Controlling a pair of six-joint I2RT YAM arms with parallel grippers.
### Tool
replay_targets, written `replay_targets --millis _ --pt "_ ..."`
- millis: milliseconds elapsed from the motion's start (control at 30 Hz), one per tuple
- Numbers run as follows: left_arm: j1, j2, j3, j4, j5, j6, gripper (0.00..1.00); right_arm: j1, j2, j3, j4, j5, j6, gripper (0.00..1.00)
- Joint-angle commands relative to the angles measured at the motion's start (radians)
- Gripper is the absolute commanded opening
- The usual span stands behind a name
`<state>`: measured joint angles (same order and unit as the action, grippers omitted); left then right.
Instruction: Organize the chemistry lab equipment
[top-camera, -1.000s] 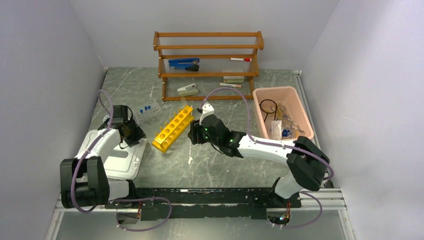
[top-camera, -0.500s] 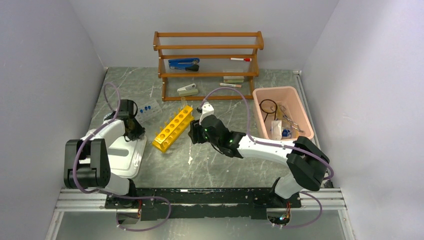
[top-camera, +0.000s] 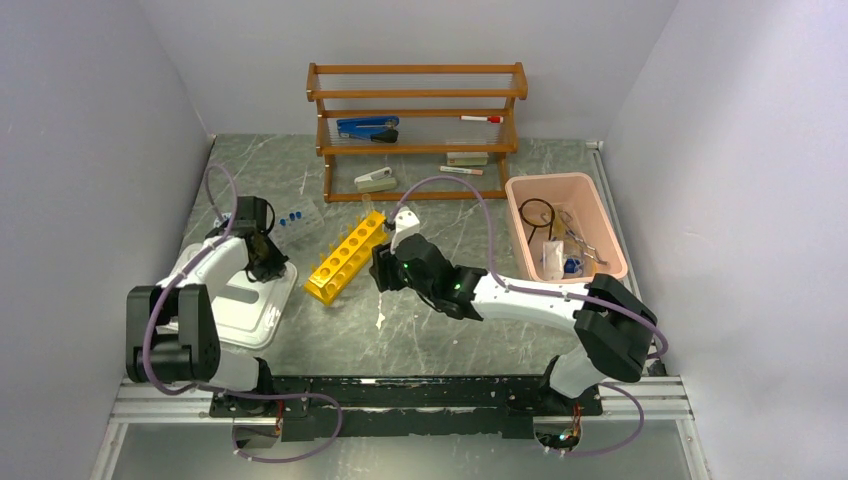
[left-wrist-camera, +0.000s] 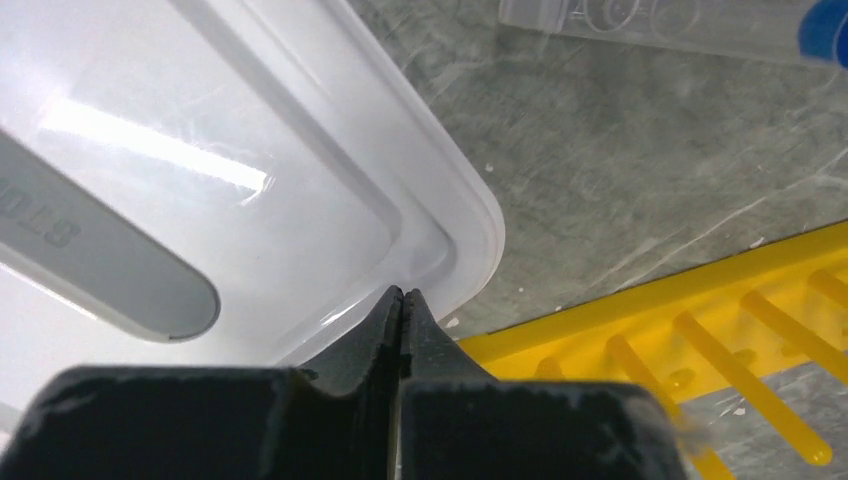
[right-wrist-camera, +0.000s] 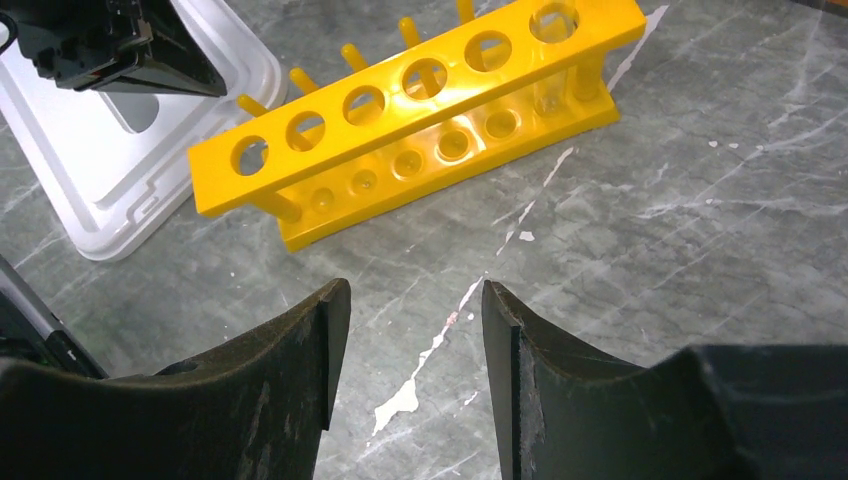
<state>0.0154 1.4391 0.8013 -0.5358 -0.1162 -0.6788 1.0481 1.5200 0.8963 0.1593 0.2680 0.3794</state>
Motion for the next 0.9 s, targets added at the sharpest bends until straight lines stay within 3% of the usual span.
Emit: replay_targets --millis 0,133,267,433,633,733,867 --pt "-0.005 -0.07 -0.015 -0.038 -0.01 -0.038 0.14 0.009 0.001 0.025 0.018 0.023 -0.01 0.54" --pt "-0.002 -0.088 0.009 -0.078 -0.058 -0.024 0.37 0.009 -0.014 0.015 0.017 0.022 -0.004 0.54" --pt "0.04 -0.126 0.041 -0.121 -0.13 0.006 0.5 0.01 -0.035 0.001 0.017 0.028 -0.003 0.54" --pt "0.203 -0.16 0.083 -0.215 -0.196 0.042 0.58 0.01 -0.05 0.0 0.002 0.027 -0.009 0.54" --pt "0.456 -0.251 -0.023 -0.272 -0.178 -0.033 0.75 0.009 -0.041 0.047 -0.051 0.015 -0.036 0.54" --pt "0.521 -0.266 -0.056 -0.291 -0.18 -0.078 0.77 0.009 -0.041 0.063 -0.075 0.006 -0.055 0.54" --pt "0.589 -0.247 -0.097 -0.281 -0.144 -0.115 0.71 0.01 -0.053 0.07 -0.101 0.008 -0.071 0.54"
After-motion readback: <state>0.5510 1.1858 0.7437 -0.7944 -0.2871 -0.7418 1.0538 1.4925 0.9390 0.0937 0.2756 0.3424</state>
